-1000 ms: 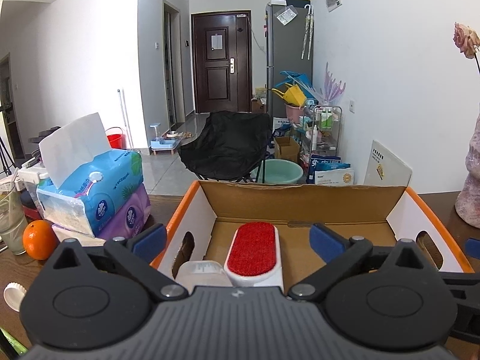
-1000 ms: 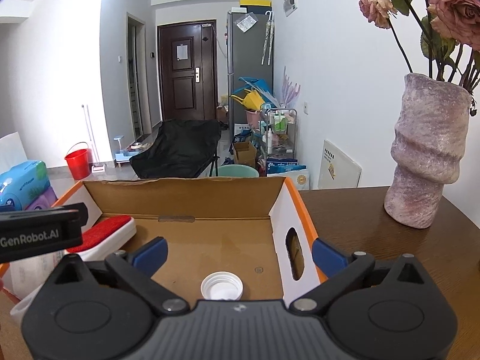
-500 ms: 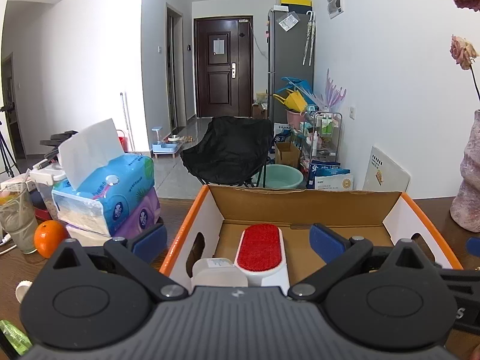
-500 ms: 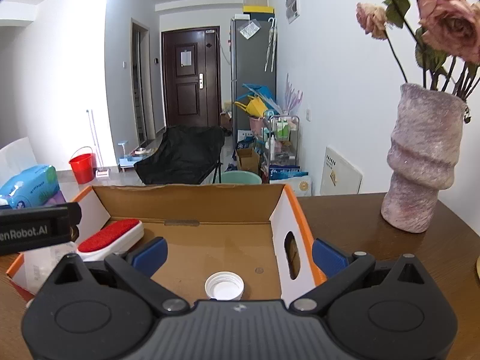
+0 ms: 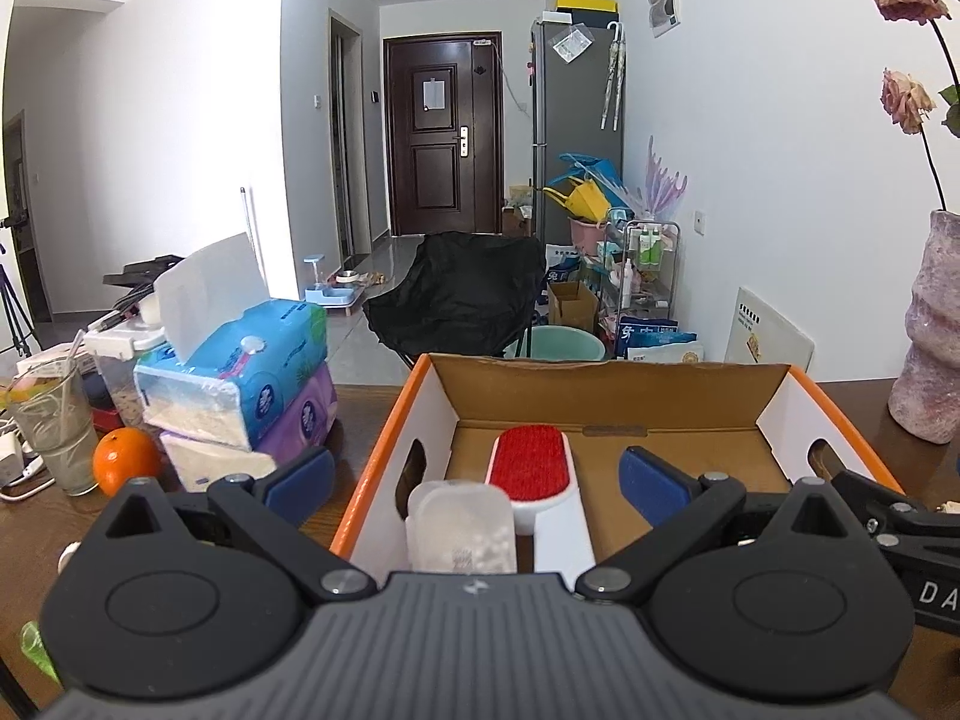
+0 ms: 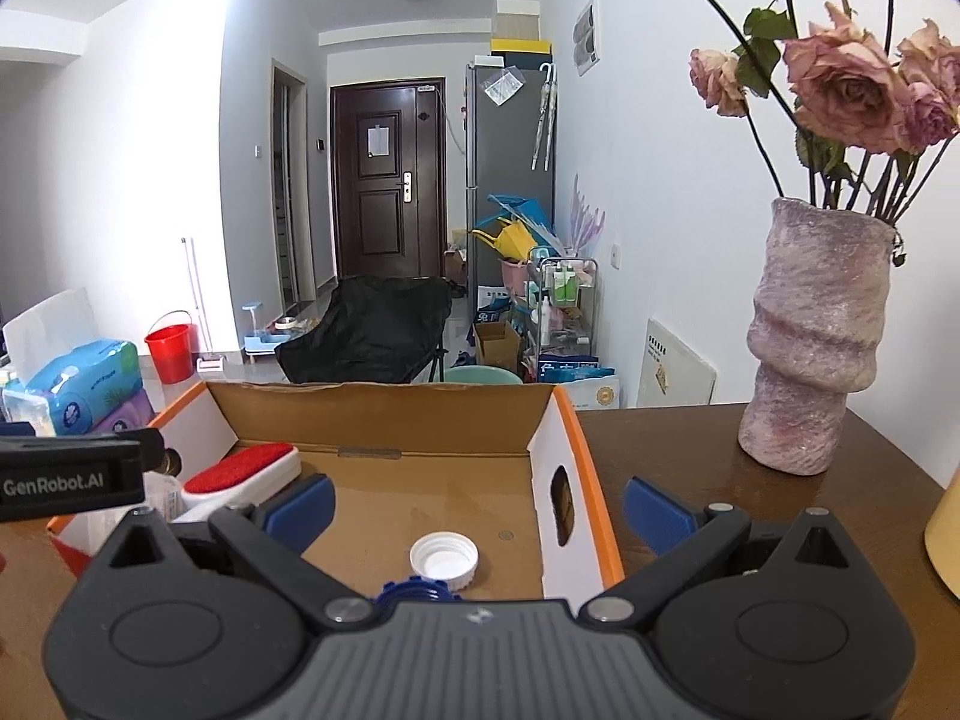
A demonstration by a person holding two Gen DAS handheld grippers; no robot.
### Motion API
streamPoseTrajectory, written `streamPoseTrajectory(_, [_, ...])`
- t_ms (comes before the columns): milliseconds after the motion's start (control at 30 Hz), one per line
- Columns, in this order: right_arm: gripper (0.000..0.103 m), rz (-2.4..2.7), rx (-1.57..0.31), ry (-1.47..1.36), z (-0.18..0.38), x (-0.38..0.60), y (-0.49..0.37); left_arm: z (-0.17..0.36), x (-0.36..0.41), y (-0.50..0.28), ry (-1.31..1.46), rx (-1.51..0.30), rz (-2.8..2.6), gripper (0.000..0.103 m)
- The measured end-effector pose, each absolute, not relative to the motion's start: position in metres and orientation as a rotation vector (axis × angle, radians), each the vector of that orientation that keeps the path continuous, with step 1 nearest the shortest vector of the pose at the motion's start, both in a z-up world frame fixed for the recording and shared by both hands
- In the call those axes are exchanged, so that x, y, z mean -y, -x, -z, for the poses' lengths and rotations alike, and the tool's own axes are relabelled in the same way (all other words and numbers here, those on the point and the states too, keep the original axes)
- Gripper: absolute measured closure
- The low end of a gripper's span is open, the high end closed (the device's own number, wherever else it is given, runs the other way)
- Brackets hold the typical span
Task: Organize rigid objects
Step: 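Open both tools to drop the blue cap and white box into the box, then withdraw both tools from the red box back over the table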
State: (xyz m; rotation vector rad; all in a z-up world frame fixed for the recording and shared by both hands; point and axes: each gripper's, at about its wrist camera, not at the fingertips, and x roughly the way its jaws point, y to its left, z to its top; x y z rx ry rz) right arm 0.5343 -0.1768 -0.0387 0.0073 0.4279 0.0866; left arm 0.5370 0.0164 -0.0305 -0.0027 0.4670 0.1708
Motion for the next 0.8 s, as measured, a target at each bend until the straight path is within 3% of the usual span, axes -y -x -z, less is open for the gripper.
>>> streamPoseTrajectory(800, [0.0, -0.092, -0.371, -0.038, 0.043, 0.199, -0.448, 0.043, -0.023, -0.463, 0.002, -0.486, -0.2, 0.0])
